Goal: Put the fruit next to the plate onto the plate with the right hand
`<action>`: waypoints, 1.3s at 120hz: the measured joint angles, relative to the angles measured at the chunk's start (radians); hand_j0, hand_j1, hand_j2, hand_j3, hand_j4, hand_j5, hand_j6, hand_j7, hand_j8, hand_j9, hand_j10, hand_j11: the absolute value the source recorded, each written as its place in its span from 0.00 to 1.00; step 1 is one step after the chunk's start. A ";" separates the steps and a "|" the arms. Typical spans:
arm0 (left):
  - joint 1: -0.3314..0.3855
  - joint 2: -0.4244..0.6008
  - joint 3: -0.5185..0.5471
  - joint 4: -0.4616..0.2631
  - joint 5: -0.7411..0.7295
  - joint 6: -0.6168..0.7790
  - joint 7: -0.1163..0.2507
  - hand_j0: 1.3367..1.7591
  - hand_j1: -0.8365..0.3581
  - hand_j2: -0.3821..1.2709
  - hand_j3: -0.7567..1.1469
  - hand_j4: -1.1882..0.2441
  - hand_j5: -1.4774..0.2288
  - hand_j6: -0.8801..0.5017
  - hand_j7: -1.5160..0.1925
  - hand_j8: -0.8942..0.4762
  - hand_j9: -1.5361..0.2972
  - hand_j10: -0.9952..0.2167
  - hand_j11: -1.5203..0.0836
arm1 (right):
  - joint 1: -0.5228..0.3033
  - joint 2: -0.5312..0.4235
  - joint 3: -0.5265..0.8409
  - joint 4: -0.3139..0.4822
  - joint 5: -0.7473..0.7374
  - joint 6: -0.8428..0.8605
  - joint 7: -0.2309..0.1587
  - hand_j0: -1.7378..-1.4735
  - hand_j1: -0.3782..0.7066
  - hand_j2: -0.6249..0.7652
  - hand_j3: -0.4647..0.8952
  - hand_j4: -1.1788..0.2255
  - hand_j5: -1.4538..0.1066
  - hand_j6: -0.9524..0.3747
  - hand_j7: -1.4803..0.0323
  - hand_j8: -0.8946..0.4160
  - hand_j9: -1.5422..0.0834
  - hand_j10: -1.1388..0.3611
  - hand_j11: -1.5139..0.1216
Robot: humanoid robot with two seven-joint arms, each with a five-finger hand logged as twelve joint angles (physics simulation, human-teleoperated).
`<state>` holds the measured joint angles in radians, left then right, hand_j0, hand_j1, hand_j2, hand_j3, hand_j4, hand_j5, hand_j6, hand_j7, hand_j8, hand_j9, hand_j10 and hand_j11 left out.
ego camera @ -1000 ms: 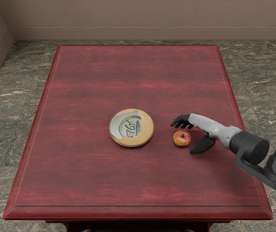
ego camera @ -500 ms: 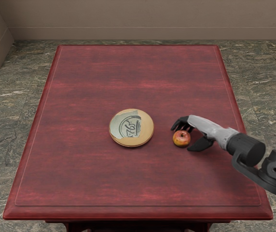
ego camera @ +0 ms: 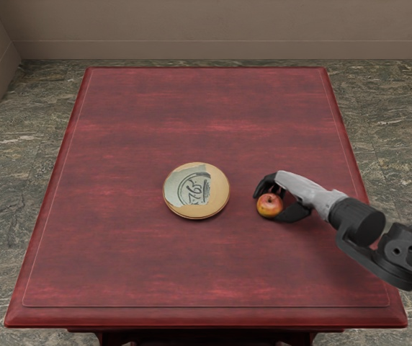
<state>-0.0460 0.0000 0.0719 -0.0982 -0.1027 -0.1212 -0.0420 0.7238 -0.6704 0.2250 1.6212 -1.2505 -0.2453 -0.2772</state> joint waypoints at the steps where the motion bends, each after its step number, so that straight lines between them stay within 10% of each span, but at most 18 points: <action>1: 0.000 0.000 0.000 0.000 0.000 0.000 0.000 0.76 0.76 0.26 0.40 0.67 0.69 0.47 0.71 0.48 0.67 0.63 0.76 | 0.000 0.000 0.000 0.000 0.000 0.000 0.000 0.33 0.56 0.36 0.47 0.42 0.50 0.36 0.50 0.33 0.44 0.52 0.25; 23: 0.000 0.000 0.000 0.000 0.000 0.000 0.000 0.76 0.76 0.26 0.40 0.67 0.69 0.47 0.71 0.48 0.67 0.63 0.76 | 0.009 -0.003 0.004 -0.002 0.020 0.004 -0.004 0.36 0.57 0.43 0.34 0.41 0.45 0.37 0.47 0.27 0.49 0.44 0.35; 103: 0.000 0.000 0.000 0.000 0.000 0.000 0.000 0.76 0.76 0.26 0.40 0.67 0.69 0.47 0.71 0.48 0.67 0.63 0.76 | 0.247 0.071 0.006 0.031 0.242 0.100 -0.006 0.30 0.61 0.48 0.34 0.42 0.40 0.41 0.45 0.32 0.44 0.36 0.42; 156: 0.000 0.000 0.000 0.000 0.000 0.000 0.000 0.76 0.76 0.26 0.40 0.67 0.69 0.47 0.71 0.48 0.67 0.63 0.76 | 0.266 0.306 -0.027 -0.181 0.235 0.113 0.003 0.31 0.61 0.48 0.34 0.41 0.40 0.39 0.45 0.31 0.45 0.36 0.43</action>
<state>-0.0460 0.0000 0.0720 -0.0982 -0.1028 -0.1212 -0.0417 0.9895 -0.3643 0.1979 1.4405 -1.0152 -0.1319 -0.2743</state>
